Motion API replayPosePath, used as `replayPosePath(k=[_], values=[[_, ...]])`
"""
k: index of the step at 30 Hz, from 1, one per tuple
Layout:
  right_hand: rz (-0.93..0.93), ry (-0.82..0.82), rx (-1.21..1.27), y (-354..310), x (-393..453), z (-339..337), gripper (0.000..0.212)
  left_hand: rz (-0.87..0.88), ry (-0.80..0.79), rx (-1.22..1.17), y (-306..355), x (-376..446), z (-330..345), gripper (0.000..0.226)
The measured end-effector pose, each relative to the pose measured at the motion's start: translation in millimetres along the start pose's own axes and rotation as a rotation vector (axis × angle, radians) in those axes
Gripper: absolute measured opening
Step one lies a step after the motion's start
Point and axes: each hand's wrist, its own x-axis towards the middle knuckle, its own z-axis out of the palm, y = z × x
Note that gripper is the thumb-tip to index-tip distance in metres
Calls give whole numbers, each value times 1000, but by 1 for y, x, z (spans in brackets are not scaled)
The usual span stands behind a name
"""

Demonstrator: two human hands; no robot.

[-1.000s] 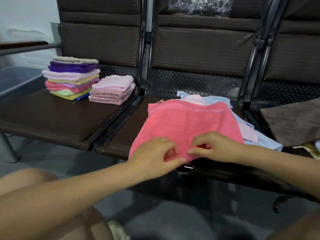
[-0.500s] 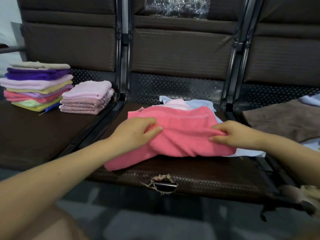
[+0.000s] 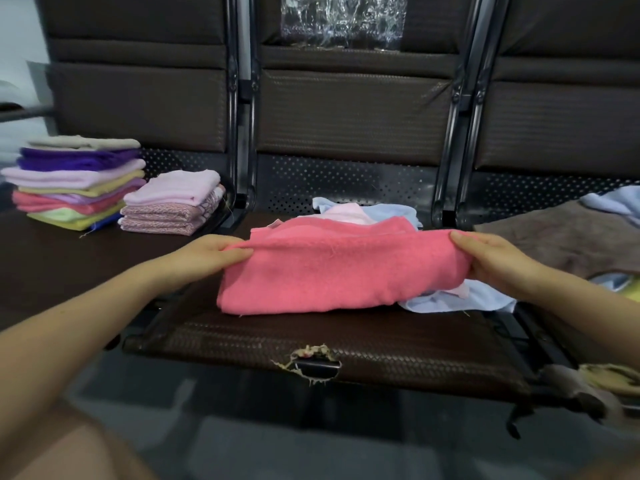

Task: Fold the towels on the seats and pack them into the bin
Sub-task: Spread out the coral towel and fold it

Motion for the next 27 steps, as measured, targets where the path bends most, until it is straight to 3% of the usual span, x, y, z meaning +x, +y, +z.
replayPosePath(k=[2,3,14,27], values=[[44,-19,-30,-1,-6,4,32,-50,38,-170,-3,-6,9,20],[67,-33,-52,-1,-9,6,33,-67,46,-205,-2,-11,14,22],[245,-155,-134,-17,-18,21,32,-62,-1,-54,9,-28,20,23],[4,298,-236,-24,59,27,24,-47,215,271,9,42,-7,25]])
